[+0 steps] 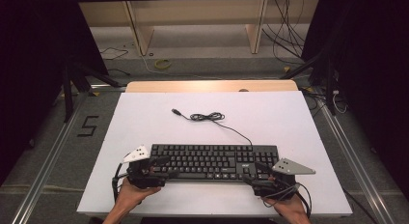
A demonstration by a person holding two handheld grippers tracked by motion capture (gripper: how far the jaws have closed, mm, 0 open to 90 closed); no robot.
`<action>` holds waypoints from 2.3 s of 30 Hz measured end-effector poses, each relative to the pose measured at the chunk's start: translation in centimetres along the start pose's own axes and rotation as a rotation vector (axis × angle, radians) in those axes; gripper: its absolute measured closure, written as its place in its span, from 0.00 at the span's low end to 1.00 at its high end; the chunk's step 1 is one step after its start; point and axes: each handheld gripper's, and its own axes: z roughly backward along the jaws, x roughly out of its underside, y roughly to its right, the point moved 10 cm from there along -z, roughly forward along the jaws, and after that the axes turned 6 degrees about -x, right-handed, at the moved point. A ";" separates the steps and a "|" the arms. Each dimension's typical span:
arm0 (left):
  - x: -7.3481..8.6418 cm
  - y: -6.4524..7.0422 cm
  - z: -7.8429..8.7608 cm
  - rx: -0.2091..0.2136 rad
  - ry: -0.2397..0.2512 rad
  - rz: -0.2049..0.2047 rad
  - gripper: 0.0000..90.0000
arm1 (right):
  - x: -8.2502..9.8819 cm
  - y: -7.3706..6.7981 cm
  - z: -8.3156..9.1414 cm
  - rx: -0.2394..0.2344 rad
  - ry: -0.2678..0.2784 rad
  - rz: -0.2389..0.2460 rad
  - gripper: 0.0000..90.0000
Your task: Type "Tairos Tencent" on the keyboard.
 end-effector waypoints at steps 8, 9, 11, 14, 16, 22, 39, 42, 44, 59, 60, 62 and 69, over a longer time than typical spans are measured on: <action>0.0 0.0 0.0 -0.002 0.000 0.001 0.28 | 0.0 0.0 0.0 0.000 0.000 0.002 0.34; 0.0 0.0 0.0 -0.002 0.000 0.000 0.28 | 0.0 0.0 0.0 0.000 0.000 0.002 0.34; 0.0 0.0 0.0 -0.003 0.000 0.001 0.28 | 0.0 0.0 -0.1 0.000 0.000 0.002 0.34; 0.0 0.0 0.0 -0.003 0.000 0.000 0.28 | 0.0 -0.1 -0.1 -0.002 -0.002 0.002 0.34; 0.0 0.0 0.0 -0.002 0.000 0.003 0.28 | 0.0 -0.1 -0.2 -0.001 -0.006 0.002 0.34; -0.1 -0.3 0.1 -0.007 0.005 0.014 0.28 | -0.7 -0.4 -1.2 -0.026 -0.006 -0.026 0.35; 0.5 -3.3 1.2 -0.115 -0.060 0.081 0.28 | -4.9 -1.9 -8.3 0.001 -0.125 0.089 0.37; 0.5 -3.5 1.3 -0.117 -0.056 0.084 0.28 | -5.3 -2.1 -9.5 -0.020 -0.127 0.077 0.37; 0.5 -3.6 1.4 -0.118 -0.056 0.086 0.28 | -5.6 -2.3 -10.1 -0.040 -0.134 0.064 0.37; 1.0 -4.2 1.5 -0.159 -0.090 0.076 0.31 | -6.5 -3.2 -13.7 -0.101 -0.210 0.035 0.36; 1.0 -4.3 1.5 -0.162 -0.093 0.077 0.31 | -6.5 -3.3 -13.9 -0.103 -0.216 0.035 0.36; 1.1 -4.4 1.5 -0.172 -0.100 0.075 0.32 | -6.6 -3.4 -14.3 -0.107 -0.226 0.035 0.36; 1.7 -4.5 1.6 -0.193 -0.150 0.063 0.43 | -6.4 -3.8 -15.6 -0.118 -0.260 0.046 0.45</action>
